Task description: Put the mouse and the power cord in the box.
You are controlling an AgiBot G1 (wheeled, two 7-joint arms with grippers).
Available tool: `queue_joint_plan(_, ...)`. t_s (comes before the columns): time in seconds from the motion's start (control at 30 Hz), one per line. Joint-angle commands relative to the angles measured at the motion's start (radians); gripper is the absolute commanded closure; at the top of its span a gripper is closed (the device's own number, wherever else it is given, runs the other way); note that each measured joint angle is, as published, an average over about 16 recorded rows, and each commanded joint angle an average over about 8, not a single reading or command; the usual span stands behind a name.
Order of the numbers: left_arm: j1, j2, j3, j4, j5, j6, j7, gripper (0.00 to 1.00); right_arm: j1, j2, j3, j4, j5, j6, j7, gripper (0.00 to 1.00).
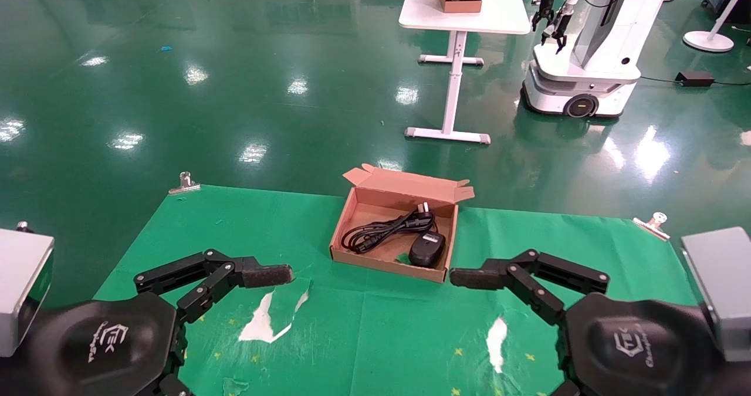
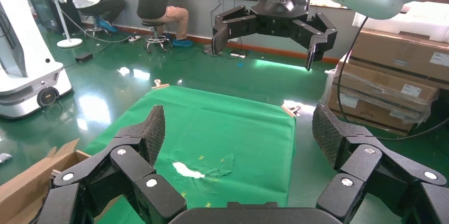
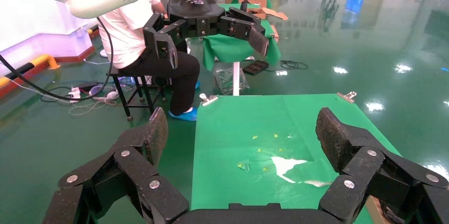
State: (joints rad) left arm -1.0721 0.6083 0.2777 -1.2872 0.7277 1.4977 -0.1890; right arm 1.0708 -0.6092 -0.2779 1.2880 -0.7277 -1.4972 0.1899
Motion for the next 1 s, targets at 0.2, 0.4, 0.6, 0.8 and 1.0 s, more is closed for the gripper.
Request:
queue_joint_plan(0.2, -0.001, 0.001, 0.001, 0.002, 0.001, -0.001, 0.000, 0.00, 0.002, -0.001, -0.001, -0.002, -0.001, 0.000, -0.001, 0.00)
queue_joint_plan(0.4, -0.001, 0.002, 0.001, 0.002, 0.002, -0.002, 0.001, 0.00, 0.002, -0.001, -0.001, -0.003, -0.001, 0.001, -0.001, 0.00)
queue_joint_plan(0.6, -0.002, 0.002, 0.001, 0.002, 0.002, -0.002, 0.001, 0.00, 0.002, -0.001, -0.001, -0.003, -0.002, 0.001, -0.002, 0.00)
queue_joint_plan(0.8, -0.002, 0.002, 0.002, 0.003, 0.002, -0.002, 0.001, 0.00, 0.003, -0.002, -0.002, -0.003, -0.002, 0.001, -0.002, 0.00)
queue_joint_plan(1.0, -0.002, 0.003, 0.002, 0.003, 0.003, -0.002, 0.001, 0.00, 0.003, -0.002, -0.002, -0.004, -0.003, 0.002, -0.002, 0.00)
